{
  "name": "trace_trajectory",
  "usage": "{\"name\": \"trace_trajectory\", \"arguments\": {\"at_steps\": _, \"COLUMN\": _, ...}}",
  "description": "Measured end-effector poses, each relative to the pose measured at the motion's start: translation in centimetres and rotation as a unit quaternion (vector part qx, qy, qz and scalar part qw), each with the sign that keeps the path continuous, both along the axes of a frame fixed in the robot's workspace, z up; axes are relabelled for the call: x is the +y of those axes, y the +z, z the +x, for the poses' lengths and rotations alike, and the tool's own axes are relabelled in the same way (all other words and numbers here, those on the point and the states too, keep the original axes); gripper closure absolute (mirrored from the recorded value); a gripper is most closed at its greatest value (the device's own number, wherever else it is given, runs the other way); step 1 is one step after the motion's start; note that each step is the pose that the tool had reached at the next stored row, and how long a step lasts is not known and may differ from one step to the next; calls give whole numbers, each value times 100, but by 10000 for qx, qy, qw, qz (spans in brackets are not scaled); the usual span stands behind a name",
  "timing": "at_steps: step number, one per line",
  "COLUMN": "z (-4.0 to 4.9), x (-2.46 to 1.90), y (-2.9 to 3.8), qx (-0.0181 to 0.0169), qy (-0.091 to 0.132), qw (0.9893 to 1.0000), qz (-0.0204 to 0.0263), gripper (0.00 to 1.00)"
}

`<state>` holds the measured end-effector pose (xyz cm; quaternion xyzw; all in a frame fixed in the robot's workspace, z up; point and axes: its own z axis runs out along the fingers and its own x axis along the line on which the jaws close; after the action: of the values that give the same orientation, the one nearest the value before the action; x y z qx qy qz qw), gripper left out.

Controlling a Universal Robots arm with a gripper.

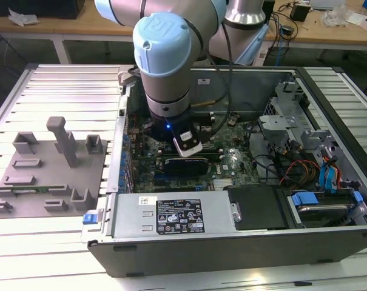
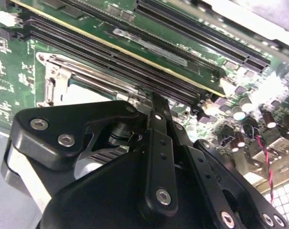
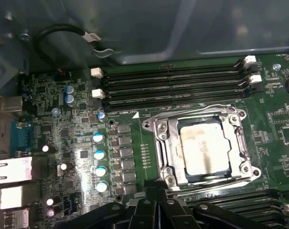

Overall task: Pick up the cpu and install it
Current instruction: 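Install the second cpu locking lever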

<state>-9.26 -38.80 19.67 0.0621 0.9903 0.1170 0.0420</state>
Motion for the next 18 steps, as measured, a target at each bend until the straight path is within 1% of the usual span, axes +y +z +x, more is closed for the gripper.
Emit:
{"name": "trace_trajectory", "arguments": {"at_steps": 2, "z": -27, "x": 0, "y": -4, "qx": 0, "qy": -11, "qw": 10000, "qz": 0, "gripper": 89}}
{"name": "trace_trajectory", "arguments": {"at_steps": 7, "z": -28, "x": 0, "y": -18, "qx": 1, "qy": -11, "qw": 10000, "qz": -1, "gripper": 89}}
{"name": "trace_trajectory", "arguments": {"at_steps": 12, "z": -28, "x": 0, "y": -15, "qx": 0, "qy": -11, "qw": 10000, "qz": -24, "gripper": 89}}
{"name": "trace_trajectory", "arguments": {"at_steps": 18, "z": -28, "x": 9, "y": 104, "qx": 0, "qy": -12, "qw": 10000, "qz": -92, "gripper": 89}}
